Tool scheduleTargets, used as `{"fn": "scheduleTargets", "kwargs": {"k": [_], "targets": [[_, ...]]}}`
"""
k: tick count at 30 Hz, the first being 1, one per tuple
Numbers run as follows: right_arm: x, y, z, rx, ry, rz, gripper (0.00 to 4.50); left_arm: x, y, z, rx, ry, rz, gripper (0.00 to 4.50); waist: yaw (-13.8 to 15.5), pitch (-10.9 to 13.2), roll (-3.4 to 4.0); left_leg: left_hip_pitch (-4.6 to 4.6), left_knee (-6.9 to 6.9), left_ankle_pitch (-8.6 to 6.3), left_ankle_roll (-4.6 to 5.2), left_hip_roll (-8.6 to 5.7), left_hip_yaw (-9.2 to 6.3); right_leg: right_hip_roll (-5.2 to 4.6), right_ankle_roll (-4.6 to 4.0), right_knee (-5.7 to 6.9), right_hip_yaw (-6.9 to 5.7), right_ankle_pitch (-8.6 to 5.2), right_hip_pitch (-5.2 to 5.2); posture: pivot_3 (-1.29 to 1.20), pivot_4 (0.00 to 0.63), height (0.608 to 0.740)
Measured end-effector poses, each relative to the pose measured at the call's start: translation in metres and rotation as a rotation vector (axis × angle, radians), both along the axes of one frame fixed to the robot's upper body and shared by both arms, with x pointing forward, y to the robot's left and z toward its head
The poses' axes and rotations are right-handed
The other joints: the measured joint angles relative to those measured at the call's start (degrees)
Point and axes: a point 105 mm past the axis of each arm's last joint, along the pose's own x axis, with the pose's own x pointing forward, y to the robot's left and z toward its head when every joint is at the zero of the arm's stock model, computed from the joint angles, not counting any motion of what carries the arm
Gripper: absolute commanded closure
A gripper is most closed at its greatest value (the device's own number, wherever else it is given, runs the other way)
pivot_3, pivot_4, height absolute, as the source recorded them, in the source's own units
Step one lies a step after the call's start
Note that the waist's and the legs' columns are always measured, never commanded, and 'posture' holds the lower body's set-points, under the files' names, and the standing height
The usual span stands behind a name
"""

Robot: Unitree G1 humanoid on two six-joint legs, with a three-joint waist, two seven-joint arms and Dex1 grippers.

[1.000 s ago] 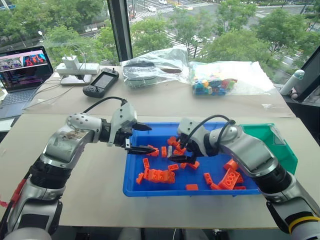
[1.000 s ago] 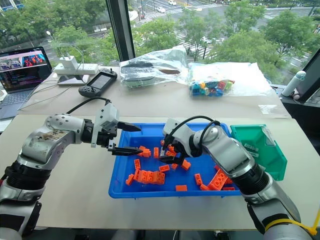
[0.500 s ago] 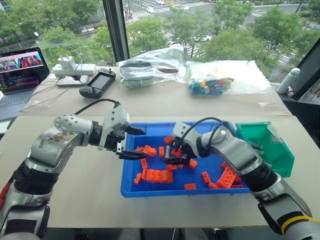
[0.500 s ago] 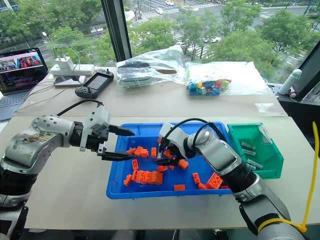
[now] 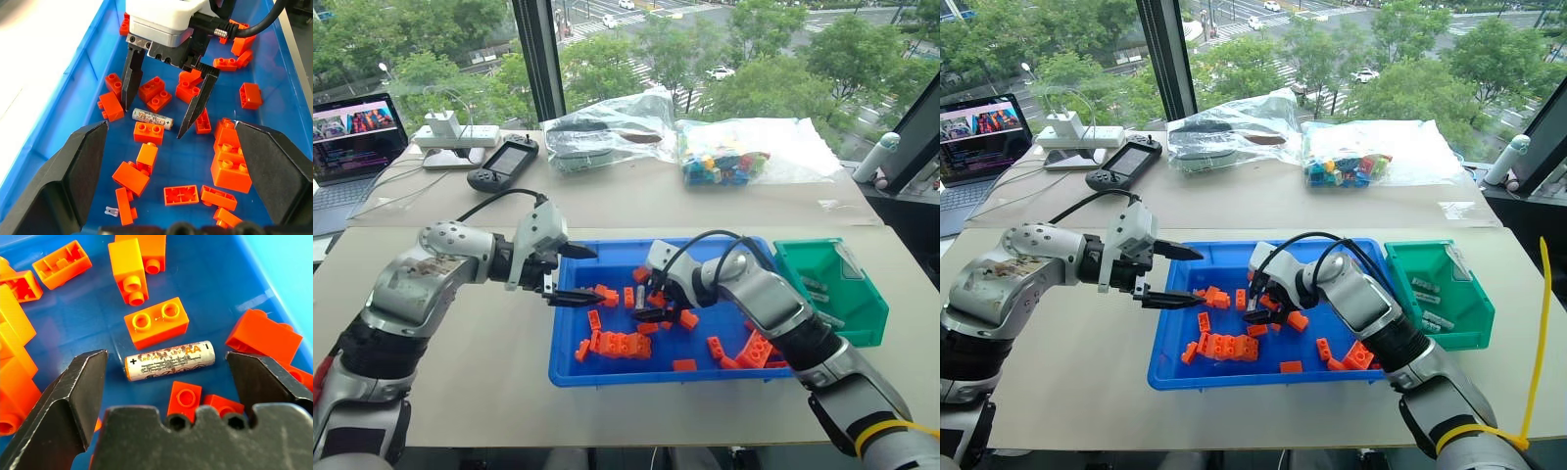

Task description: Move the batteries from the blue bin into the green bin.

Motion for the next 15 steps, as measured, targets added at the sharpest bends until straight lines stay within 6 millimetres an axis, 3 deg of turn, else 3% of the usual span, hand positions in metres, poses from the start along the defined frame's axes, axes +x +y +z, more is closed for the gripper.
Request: {"fn": "scheduleTargets", "kwargs": {"k": [2, 7, 11, 13, 15], "targets": [[-0.001, 0.002, 0.0, 0.003, 0.001, 0.007, 1.95, 0.0, 0.0, 0.001, 0.0, -0.004, 0.0, 0.0, 0.0, 0.0, 0.0, 0.0, 0.0, 0.0, 0.0, 0.0, 0.0, 0.0, 0.0, 0.03, 0.0, 0.0, -0.01, 0.0, 0.15, 0.732], [-0.007, -0.001, 0.005, 0.016, 0.016, 0.027, 1.99, 0.001, -0.001, 0.0, -0.002, -0.001, -0.001, 0.0, 0.04, 0.0, 0.0, -0.02, 0.0, 0.0, 0.0, -0.01, 0.0, -0.02, 0.0, 0.04, 0.0, 0.0, -0.03, 0.0, 0.15, 0.732], [-0.02, -0.007, 0.044, 0.088, -0.021, 0.066, 1.99, 0.002, -0.003, -0.001, -0.009, 0.009, -0.006, 0.0, 0.17, 0.01, 0.0, -0.05, 0.0, 0.0, 0.0, -0.02, 0.0, -0.03, 0.0, 0.04, 0.0, 0.0, -0.02, 0.0, 0.15, 0.732], [-0.02, -0.019, 0.072, 0.116, -0.078, 0.037, 1.99, 0.003, -0.007, 0.001, -0.019, 0.007, -0.019, 0.0, 0.25, 0.01, 0.0, -0.04, 0.0, 0.0, 0.0, -0.01, -0.01, -0.03, 0.0, 0.01, -0.01, 0.0, 0.0, 0.0, 0.15, 0.732], [-0.02, -0.033, 0.083, 0.116, -0.099, 0.0, 1.99, 0.003, -0.011, 0.002, -0.035, 0.006, -0.032, 0.0, 0.54, 0.01, 0.0, -0.05, 0.0, 0.0, 0.0, -0.04, -0.01, -0.06, 0.0, -0.02, -0.01, 0.0, 0.01, 0.0, 0.15, 0.732]]}}
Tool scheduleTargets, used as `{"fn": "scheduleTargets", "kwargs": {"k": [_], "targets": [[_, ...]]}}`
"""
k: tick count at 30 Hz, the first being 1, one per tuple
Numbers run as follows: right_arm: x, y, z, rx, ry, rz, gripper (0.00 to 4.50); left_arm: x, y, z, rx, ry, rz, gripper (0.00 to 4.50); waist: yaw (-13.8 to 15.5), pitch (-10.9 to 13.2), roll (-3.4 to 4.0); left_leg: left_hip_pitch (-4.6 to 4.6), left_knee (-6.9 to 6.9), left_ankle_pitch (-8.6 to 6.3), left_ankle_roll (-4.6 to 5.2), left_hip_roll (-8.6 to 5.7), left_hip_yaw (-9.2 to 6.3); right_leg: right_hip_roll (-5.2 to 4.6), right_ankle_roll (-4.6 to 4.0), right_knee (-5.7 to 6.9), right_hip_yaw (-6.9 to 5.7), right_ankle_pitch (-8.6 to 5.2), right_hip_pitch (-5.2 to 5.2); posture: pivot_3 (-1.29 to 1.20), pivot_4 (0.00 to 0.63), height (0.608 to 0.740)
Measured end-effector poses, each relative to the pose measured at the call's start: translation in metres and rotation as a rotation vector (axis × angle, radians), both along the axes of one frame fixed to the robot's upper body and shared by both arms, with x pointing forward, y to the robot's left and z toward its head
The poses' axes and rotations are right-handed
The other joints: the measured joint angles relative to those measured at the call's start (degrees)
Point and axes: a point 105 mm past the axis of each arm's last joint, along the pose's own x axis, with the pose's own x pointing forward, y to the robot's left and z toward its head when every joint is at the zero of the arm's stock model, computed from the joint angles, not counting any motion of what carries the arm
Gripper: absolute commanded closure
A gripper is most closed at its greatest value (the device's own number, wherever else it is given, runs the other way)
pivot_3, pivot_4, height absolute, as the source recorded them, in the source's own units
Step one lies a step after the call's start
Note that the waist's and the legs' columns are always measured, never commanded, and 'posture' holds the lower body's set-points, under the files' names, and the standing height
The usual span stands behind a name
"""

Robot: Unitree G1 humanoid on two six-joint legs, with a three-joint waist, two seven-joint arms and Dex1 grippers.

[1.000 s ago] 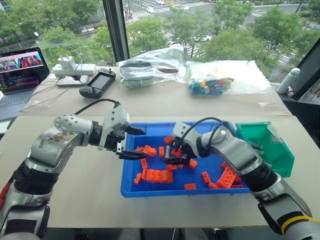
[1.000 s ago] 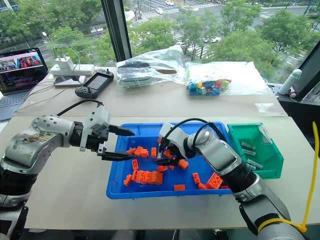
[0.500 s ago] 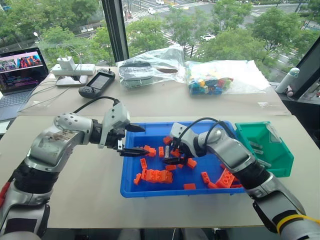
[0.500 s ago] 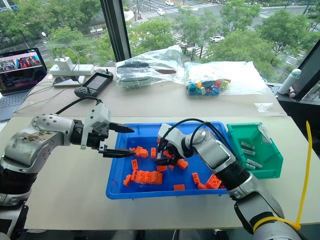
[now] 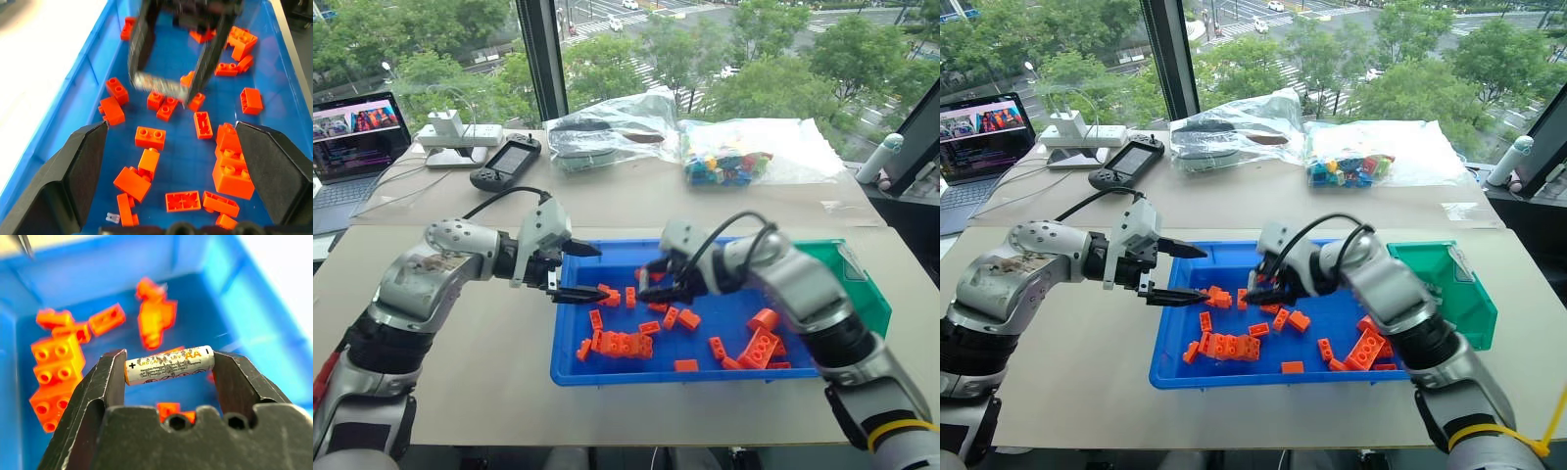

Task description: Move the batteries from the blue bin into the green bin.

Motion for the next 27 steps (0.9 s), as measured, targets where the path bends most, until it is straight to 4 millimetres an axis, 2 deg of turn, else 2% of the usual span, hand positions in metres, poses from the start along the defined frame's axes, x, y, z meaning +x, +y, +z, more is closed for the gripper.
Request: {"fn": "scheduleTargets", "kwargs": {"k": [3, 8, 11, 14, 15, 16, 20, 24, 27], "targets": [[0.003, -0.04, 0.018, -0.011, -0.029, -0.134, 1.99, 0.002, -0.01, 0.004, -0.054, 0.017, -0.034, 0.0, 0.75, 0.01, -0.01, -0.03, 0.0, 0.0, 0.0, -0.01, 0.05, -0.02, 0.0, -0.03, 0.02, 0.0, 0.05, 0.0, 0.15, 0.732], [0.0, -0.137, 0.038, -0.074, -0.076, -0.48, 1.99, 0.005, -0.024, 0.011, -0.09, 0.029, -0.109, 0.0, 1.46, 0.01, -0.02, -0.06, 0.0, -0.01, 0.03, -0.04, 0.09, -0.04, 0.0, -0.18, 0.04, 0.0, 0.15, 0.0, 0.15, 0.732], [-0.017, -0.184, 0.04, -0.099, -0.059, -0.653, 1.99, 0.008, -0.027, 0.007, -0.096, 0.052, -0.134, 0.0, 1.33, 0.01, -0.02, -0.08, -0.03, -0.02, 0.03, -0.03, 0.11, -0.02, 0.0, -0.17, 0.03, 0.0, 0.23, 0.0, 0.15, 0.732], [-0.034, -0.214, 0.024, -0.125, -0.007, -0.767, 1.99, 0.01, -0.033, 0.005, -0.094, 0.056, -0.164, 0.0, 0.83, 0.01, -0.02, -0.03, -0.03, -0.02, 0.03, 0.0, 0.15, 0.0, -0.01, -0.2, 0.05, 0.0, 0.26, 0.0, 0.15, 0.732], [-0.039, -0.221, 0.019, -0.122, 0.008, -0.802, 1.99, 0.01, -0.035, 0.005, -0.095, 0.052, -0.172, 0.0, 0.7, 0.01, -0.01, 0.01, -0.03, -0.02, 0.03, 0.0, 0.15, 0.0, 0.0, -0.24, 0.1, 0.0, 0.26, 0.0, 0.15, 0.732], [-0.04, -0.225, 0.016, -0.115, 0.013, -0.827, 1.49, 0.011, -0.035, 0.005, -0.096, 0.049, -0.173, 0.0, 0.56, 0.0, 0.0, 0.06, -0.03, -0.02, 0.03, 0.0, 0.18, -0.01, -0.01, -0.26, 0.16, 0.0, 0.25, 0.0, 0.15, 0.732], [-0.042, -0.232, 0.012, -0.092, 0.002, -0.881, 0.17, 0.015, -0.034, 0.003, -0.085, 0.034, -0.163, 0.0, 0.18, 0.0, 0.01, 0.11, -0.03, -0.02, 0.03, 0.0, 0.16, 0.0, 0.0, -0.28, 0.17, 0.0, 0.27, 0.0, 0.15, 0.732], [-0.046, -0.238, -0.003, -0.121, 0.037, -0.912, 0.08, 0.022, -0.032, 0.001, -0.075, 0.005, -0.125, 0.0, 0.65, 0.0, 0.01, 0.1, -0.02, -0.01, 0.03, -0.04, 0.17, -0.04, 0.0, -0.3, 0.18, 0.0, 0.3, 0.0, 0.15, 0.732], [-0.043, -0.239, 0.0, -0.106, 0.012, -0.923, 0.08, 0.027, -0.031, 0.002, -0.071, -0.021, -0.09, 0.0, 0.73, 0.0, 0.01, 0.1, -0.02, -0.01, 0.03, -0.02, 0.16, -0.03, 0.0, -0.32, 0.18, 0.0, 0.3, 0.0, 0.15, 0.732]]}}
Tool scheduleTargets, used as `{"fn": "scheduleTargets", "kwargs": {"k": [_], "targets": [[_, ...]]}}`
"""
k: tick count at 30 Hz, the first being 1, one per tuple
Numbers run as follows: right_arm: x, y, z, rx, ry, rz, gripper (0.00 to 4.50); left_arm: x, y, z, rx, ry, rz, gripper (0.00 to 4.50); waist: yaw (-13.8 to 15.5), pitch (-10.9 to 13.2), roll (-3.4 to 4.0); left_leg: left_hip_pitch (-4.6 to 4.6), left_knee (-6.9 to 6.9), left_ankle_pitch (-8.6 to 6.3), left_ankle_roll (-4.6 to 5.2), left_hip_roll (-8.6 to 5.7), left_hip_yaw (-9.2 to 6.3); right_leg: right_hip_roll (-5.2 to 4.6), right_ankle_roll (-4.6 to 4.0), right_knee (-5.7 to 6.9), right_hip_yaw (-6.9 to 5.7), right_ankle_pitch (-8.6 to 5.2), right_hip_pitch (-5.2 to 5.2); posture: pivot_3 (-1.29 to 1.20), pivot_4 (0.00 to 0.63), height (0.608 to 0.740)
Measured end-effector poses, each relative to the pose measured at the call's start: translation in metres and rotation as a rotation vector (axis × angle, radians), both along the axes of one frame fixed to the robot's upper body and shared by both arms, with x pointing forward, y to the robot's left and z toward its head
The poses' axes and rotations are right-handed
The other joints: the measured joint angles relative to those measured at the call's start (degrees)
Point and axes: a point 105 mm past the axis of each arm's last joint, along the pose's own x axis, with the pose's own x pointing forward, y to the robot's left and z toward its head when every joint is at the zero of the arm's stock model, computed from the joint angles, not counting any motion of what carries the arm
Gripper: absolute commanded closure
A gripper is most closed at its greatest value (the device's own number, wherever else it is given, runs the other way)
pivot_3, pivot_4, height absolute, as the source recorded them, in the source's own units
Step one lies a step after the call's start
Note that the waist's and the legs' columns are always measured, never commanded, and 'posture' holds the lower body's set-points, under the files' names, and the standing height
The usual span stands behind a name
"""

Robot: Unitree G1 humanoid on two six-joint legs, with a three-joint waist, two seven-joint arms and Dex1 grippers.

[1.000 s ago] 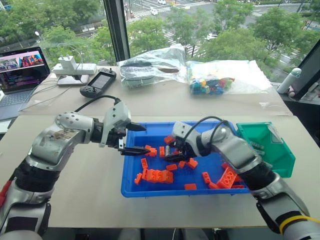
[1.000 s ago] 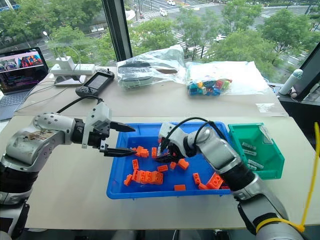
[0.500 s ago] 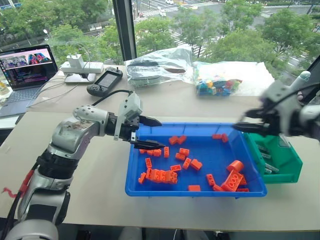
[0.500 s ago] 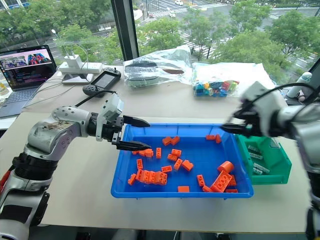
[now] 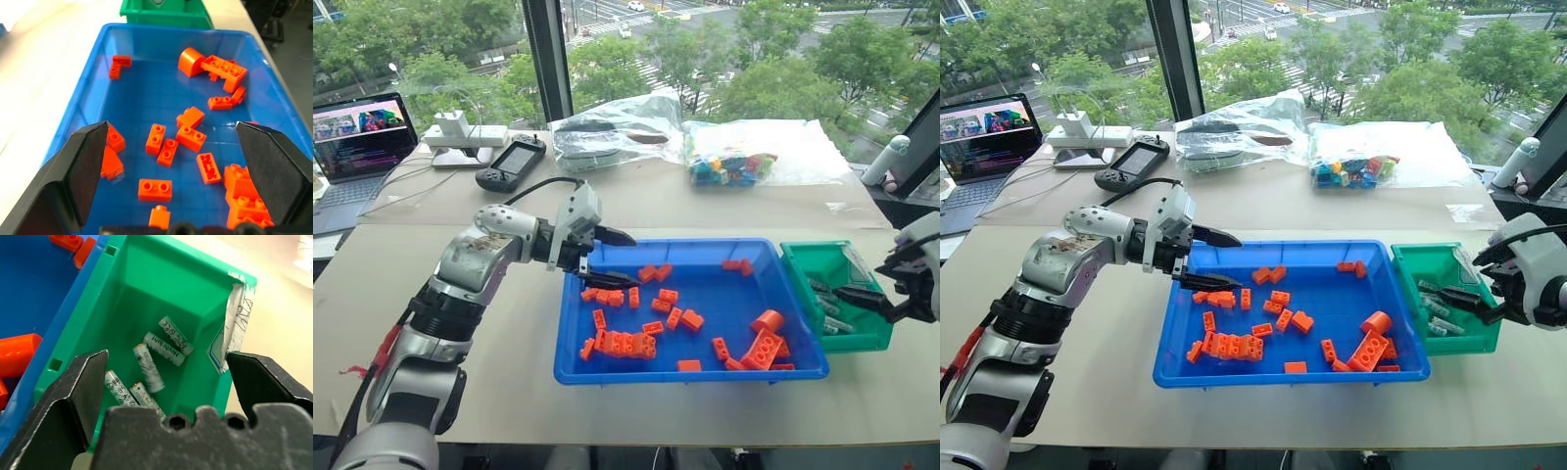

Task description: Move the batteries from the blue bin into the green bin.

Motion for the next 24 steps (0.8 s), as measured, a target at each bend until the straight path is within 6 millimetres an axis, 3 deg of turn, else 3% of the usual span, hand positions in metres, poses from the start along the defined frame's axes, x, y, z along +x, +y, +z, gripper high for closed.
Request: {"fn": "scheduleTargets", "kwargs": {"k": [6, 10, 13, 18, 21, 22, 24], "targets": [[0.011, -0.014, 0.02, -0.041, -0.131, -0.068, 0.08, 0.017, 0.001, 0.006, -0.067, -0.095, 0.145, 0.0, 0.35, 0.0, 0.0, -0.03, 0.0, 0.0, 0.0, -0.01, -0.01, -0.02, 0.0, 0.01, -0.01, 0.0, 0.0, 0.0, 0.15, 0.732], [0.01, -0.038, 0.04, 0.035, -0.35, -0.162, 0.08, 0.03, 0.023, 0.026, -0.247, -0.113, 0.315, 0.0, 0.39, 0.0, -0.01, -0.03, 0.0, 0.0, 0.0, 0.0, -0.05, -0.02, 0.0, 0.03, -0.05, 0.0, 0.03, 0.0, 0.15, 0.732], [0.001, -0.052, 0.045, 0.107, -0.474, -0.212, 0.08, 0.04, 0.042, 0.03, -0.308, -0.146, 0.437, 0.0, 0.42, -0.01, 0.01, -0.01, 0.0, 0.0, -0.01, -0.02, -0.04, -0.04, 0.0, 0.06, -0.05, 0.0, 0.07, 0.0, 0.15, 0.732], [-0.021, -0.085, 0.029, 0.119, -0.572, -0.329, 0.08, 0.051, 0.081, 0.002, -0.321, -0.137, 0.638, 0.0, 0.41, -0.01, 0.01, 0.0, -0.01, 0.01, -0.01, -0.04, -0.03, -0.06, 0.0, 0.06, -0.05, 0.0, 0.06, 0.0, 0.15, 0.732], [-0.032, -0.088, 0.001, 0.165, -0.583, -0.389, 0.08, 0.048, 0.103, -0.015, -0.303, -0.133, 0.739, 0.0, 0.16, -0.04, 0.0, 0.06, -0.09, 0.0, -0.01, 0.02, -0.03, -0.03, 0.0, 0.05, -0.03, 0.0, 0.06, 0.0, 0.15, 0.732], [-0.035, -0.086, -0.012, 0.184, -0.557, -0.4, 0.08, 0.046, 0.107, -0.022, -0.297, -0.121, 0.761, 0.0, 0.17, -0.04, 0.03, 0.06, -0.1, 0.01, -0.02, 0.0, 0.0, -0.05, 0.0, 0.05, -0.01, 0.0, 0.06, 0.0, 0.15, 0.732], [-0.035, -0.084, -0.022, 0.193, -0.533, -0.399, 0.08, 0.043, 0.109, -0.03, -0.288, -0.102, 0.767, 0.0, 0.18, -0.07, 0.08, 0.07, -0.1, 0.01, -0.03, -0.07, 0.03, -0.13, 0.0, 0.01, 0.02, 0.0, 0.05, 0.0, 0.15, 0.732]]}}
